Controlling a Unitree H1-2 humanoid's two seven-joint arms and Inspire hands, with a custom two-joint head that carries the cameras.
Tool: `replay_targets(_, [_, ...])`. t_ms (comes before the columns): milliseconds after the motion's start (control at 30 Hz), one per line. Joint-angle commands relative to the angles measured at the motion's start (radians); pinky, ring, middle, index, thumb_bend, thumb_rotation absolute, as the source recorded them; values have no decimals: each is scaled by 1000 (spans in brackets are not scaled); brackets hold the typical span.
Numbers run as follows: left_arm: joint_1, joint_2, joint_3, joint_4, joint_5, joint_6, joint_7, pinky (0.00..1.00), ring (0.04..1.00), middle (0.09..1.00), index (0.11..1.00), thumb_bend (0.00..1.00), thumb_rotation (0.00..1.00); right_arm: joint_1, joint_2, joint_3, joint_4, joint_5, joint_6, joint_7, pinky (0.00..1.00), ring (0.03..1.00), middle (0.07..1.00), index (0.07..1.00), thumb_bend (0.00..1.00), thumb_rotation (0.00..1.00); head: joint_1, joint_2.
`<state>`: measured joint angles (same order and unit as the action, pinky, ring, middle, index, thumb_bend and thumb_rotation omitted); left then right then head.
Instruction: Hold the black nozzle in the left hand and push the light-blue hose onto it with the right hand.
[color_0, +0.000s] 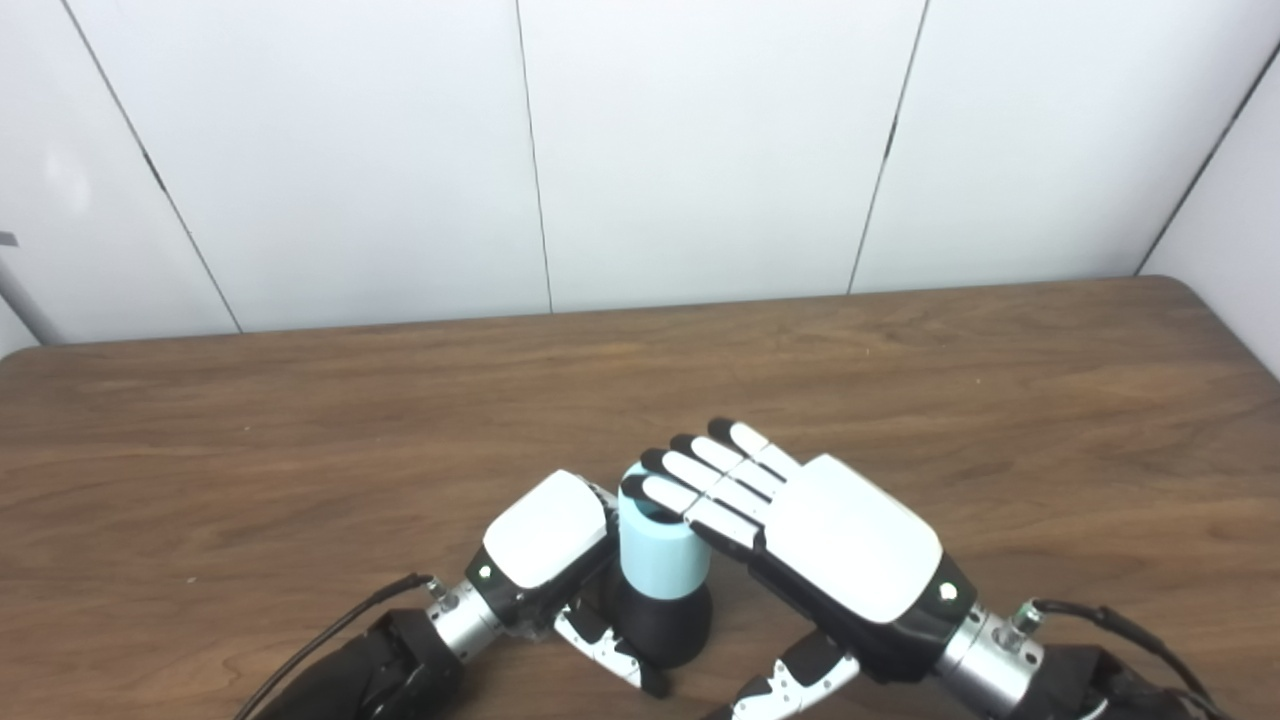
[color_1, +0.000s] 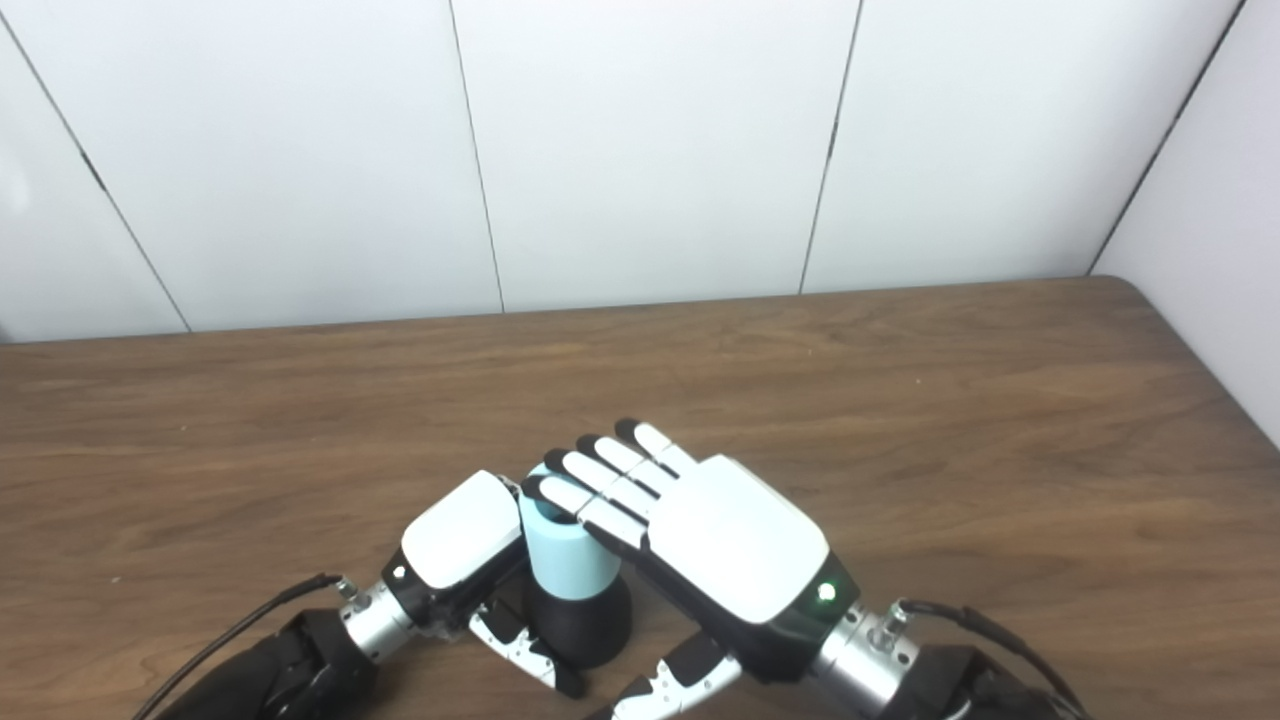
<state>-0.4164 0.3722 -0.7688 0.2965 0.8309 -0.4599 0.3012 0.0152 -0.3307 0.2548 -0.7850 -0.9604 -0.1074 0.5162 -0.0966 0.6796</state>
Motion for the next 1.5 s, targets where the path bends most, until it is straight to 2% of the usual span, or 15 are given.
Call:
replay_targets(0, [118, -21, -68, 92, 8, -10, -16, 172, 238, 401, 510, 514, 0, -4, -4, -5, -7, -20, -27, 13, 1000, 979, 982, 951, 833, 907, 1, 4])
replay_targets(100, [122, -21, -63, 87, 5, -10, -22, 153, 209, 464, 484, 522, 0, 16, -3, -1, 13, -31, -48, 16, 982, 974, 981, 947, 832, 918, 3, 5])
replay_targets(333, [122, -17, -60, 72, 11, -10, -34, 150, 210, 472, 482, 523, 0, 47, -16, 26, 76, -94, -70, 54, 999, 986, 991, 940, 786, 974, 3, 5])
replay_targets(500, [123, -20, -62, 76, -5, -10, -31, 133, 184, 471, 482, 524, 0, 64, -25, 43, 117, -138, -102, 10, 954, 973, 980, 941, 776, 968, 8, 1])
replay_targets(600, [123, -21, -59, 76, -27, -10, -53, 137, 189, 471, 482, 524, 0, 72, -29, 51, 123, -149, -110, -4, 992, 974, 979, 933, 775, 991, 7, 1])
replay_targets(833, [123, -24, -48, 86, -61, -10, -92, 135, 184, 471, 482, 524, 0, 73, -42, 62, 122, -129, -127, -30, 998, 953, 958, 895, 745, 965, 7, 0])
replay_targets(1000, [124, -26, -45, 95, -83, -10, -97, 124, 170, 471, 482, 523, 0, 84, -48, 69, 120, -142, -121, -15, 976, 959, 966, 902, 753, 981, 8, -1])
replay_targets(1100, [126, -27, -39, 97, -90, -10, -113, 145, 197, 472, 482, 523, 0, 93, -50, 74, 113, -140, -112, 8, 977, 971, 978, 912, 756, 988, 7, 0])
replay_targets(1167, [126, -27, -39, 101, -93, -10, -115, 163, 219, 472, 482, 523, 0, 100, -50, 76, 112, -139, -111, 7, 961, 971, 978, 912, 758, 983, 8, -2])
replay_targets(1267, [125, -27, -40, 101, -88, -10, -111, 152, 203, 472, 482, 523, 0, 104, -47, 77, 113, -137, -111, 1, 933, 959, 967, 905, 759, 970, 8, -5])
replay_targets(1467, [126, -29, -38, 101, -86, -10, -110, 148, 201, 472, 482, 523, 0, 103, -41, 73, 106, -127, -104, -2, 958, 959, 966, 902, 754, 953, 8, -5])
